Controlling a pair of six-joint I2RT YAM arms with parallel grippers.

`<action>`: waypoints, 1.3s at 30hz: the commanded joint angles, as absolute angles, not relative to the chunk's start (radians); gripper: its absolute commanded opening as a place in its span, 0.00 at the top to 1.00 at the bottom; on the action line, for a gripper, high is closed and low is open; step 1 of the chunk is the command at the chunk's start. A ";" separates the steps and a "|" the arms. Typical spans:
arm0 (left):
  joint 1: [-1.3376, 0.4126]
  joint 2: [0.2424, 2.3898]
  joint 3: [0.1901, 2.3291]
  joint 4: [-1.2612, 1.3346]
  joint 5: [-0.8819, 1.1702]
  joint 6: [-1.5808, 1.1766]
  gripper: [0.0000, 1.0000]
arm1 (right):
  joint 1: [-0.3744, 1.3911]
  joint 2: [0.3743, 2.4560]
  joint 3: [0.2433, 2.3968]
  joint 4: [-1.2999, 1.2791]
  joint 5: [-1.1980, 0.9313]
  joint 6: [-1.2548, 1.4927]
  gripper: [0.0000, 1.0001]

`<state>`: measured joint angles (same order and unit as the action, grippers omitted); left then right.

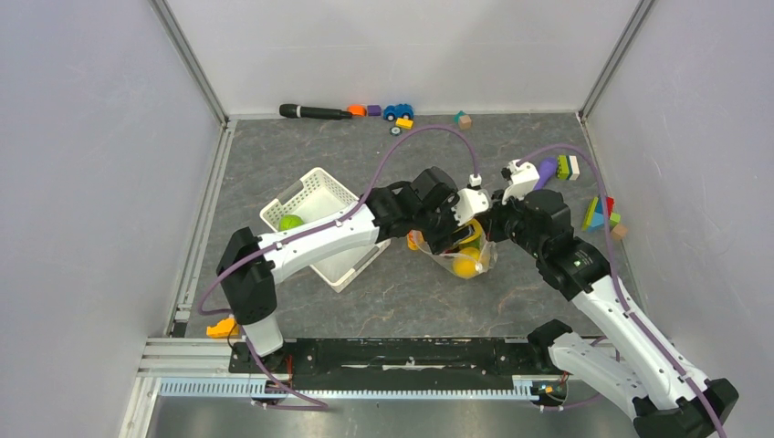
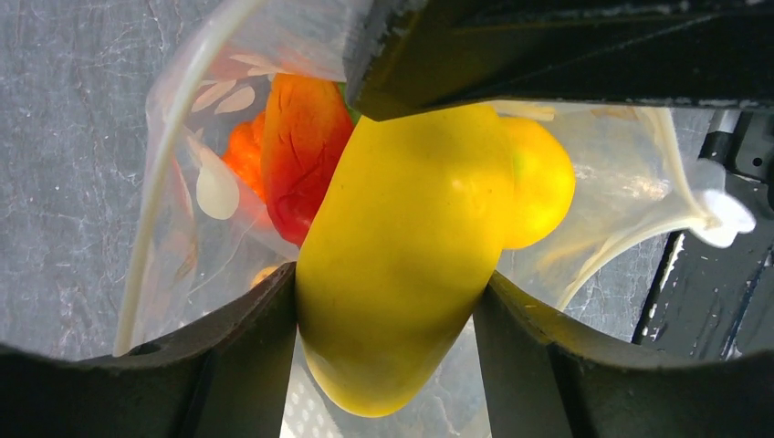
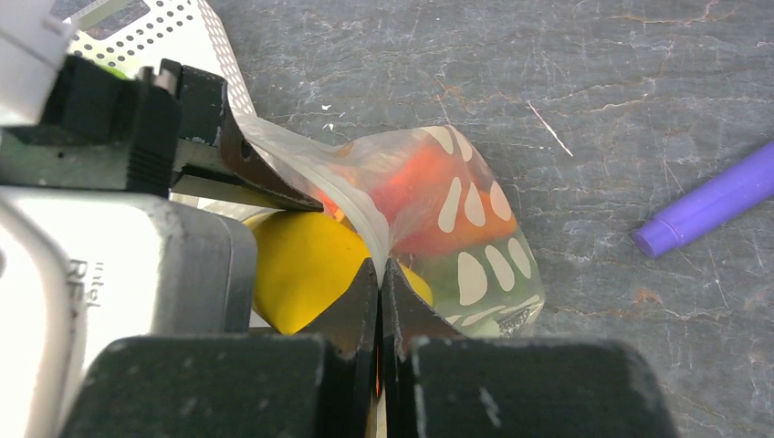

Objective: Place the food in the zip-top bag and seal the zipper
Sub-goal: Place the fake fruit in the zipper food storage bag, then pick up the fake fruit from the bin.

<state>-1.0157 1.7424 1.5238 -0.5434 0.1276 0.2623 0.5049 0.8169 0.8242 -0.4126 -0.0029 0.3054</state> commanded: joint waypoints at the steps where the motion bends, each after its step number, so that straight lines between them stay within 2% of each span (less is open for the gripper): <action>1: -1.041 1.762 1.585 -0.535 0.069 0.269 0.60 | 0.508 0.799 0.834 -0.339 -0.035 0.292 1.00; 5: -1.044 1.782 1.601 -0.535 0.047 0.266 0.47 | 0.508 0.799 0.834 -0.338 -0.037 0.294 1.00; 10: -1.049 1.773 1.596 -0.536 0.047 0.268 0.17 | 0.507 0.795 0.834 -0.339 -0.029 0.294 1.00; 11: -1.048 1.766 1.591 -0.533 0.052 0.268 0.06 | 0.508 0.796 0.833 -0.338 -0.028 0.293 1.00; 12: -1.050 1.759 1.585 -0.527 0.057 0.269 0.01 | 0.508 0.796 0.833 -0.339 -0.028 0.294 1.00; 22: -1.050 1.656 1.498 -0.433 0.086 0.243 0.00 | 0.508 0.799 0.833 -0.347 -0.007 0.294 1.00; 27: -1.051 1.531 1.395 -0.387 0.091 0.176 0.00 | 0.508 0.798 0.834 -0.352 -0.006 0.293 1.00; 35: -1.048 1.246 1.215 -0.341 -0.082 0.032 0.00 | 0.507 0.803 0.836 -0.358 0.036 0.295 1.00; 39: -1.045 1.151 1.177 -0.365 -0.280 -0.089 0.00 | 0.508 0.805 0.834 -0.360 0.035 0.297 1.00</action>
<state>-1.0451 1.2301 1.2110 -0.3916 -0.0628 0.0765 0.5037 0.8127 0.8223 -0.4053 0.0219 0.3054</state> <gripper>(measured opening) 0.993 0.010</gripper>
